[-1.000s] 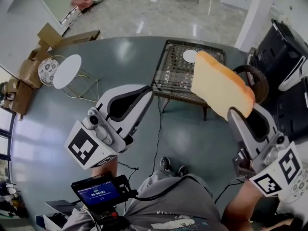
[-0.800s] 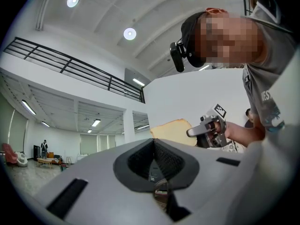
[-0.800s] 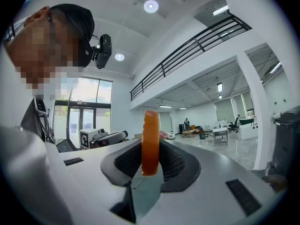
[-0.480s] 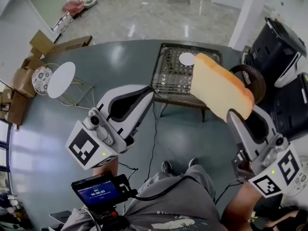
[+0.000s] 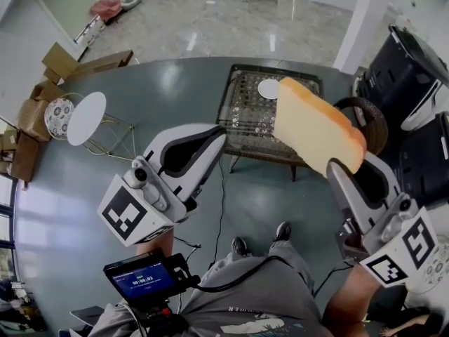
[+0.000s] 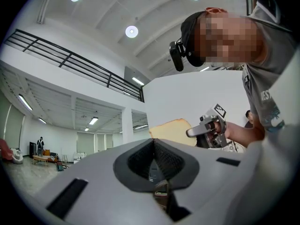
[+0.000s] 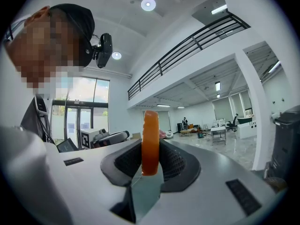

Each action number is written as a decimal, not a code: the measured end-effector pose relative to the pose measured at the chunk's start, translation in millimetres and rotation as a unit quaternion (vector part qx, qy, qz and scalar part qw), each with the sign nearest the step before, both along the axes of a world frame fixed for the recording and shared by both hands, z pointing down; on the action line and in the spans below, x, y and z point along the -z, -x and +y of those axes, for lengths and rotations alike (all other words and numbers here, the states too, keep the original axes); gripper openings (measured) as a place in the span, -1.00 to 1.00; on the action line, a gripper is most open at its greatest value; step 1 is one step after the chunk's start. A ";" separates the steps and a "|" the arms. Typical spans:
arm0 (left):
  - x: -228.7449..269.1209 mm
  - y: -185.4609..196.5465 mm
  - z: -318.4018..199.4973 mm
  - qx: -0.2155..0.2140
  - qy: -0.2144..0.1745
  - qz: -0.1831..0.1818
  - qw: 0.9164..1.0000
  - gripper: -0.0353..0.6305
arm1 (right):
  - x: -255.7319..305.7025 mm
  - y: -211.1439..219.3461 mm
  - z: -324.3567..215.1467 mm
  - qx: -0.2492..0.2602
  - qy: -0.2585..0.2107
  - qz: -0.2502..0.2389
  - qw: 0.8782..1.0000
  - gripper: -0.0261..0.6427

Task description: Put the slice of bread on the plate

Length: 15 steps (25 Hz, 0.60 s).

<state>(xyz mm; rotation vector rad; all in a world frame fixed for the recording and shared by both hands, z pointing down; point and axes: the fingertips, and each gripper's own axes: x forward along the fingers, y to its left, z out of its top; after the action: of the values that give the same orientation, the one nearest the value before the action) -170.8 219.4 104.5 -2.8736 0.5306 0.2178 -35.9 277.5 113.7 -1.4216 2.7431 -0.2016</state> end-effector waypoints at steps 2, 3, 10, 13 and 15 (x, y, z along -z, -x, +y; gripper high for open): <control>0.2 -11.6 -5.9 0.005 -0.001 -0.001 1.000 -0.88 | 0.4 -12.4 -7.3 0.005 -0.001 -0.001 1.000 -0.63; -0.6 -20.7 -9.5 0.008 -0.001 -0.001 1.000 -0.87 | -0.5 -22.1 -12.3 0.008 -0.002 -0.002 1.000 -0.63; -2.4 -65.0 -33.8 0.034 0.000 -0.009 0.999 -0.87 | -1.4 -66.6 -46.0 0.036 -0.004 -0.007 0.999 -0.63; 5.7 -75.0 -38.0 0.043 -0.006 -0.008 0.999 -0.88 | 4.0 -76.1 -52.8 0.045 -0.005 -0.007 0.999 -0.63; 6.4 -88.2 -40.6 0.049 -0.007 -0.008 0.999 -0.88 | 5.2 -89.5 -56.9 0.052 -0.007 -0.007 0.999 -0.63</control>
<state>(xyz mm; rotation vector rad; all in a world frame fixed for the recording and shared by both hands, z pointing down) -82.5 178.8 98.1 -2.8246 0.6627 0.1825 53.6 220.7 108.4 -1.2692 2.8043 -0.1958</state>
